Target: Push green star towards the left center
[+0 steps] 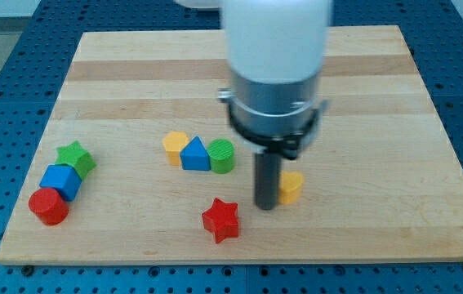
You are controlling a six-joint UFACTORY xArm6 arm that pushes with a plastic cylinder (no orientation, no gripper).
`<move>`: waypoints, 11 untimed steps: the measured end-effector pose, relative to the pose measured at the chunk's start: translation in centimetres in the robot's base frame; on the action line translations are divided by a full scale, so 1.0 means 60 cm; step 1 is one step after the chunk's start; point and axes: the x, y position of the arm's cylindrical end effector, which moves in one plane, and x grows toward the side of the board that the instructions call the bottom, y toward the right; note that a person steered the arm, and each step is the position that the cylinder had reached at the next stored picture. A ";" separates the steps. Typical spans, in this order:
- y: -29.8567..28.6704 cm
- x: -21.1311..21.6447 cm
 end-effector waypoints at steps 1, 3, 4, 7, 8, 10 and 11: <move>0.115 0.000; 0.012 -0.109; -0.058 -0.113; -0.213 -0.072; -0.204 -0.116; -0.242 -0.090; -0.330 -0.058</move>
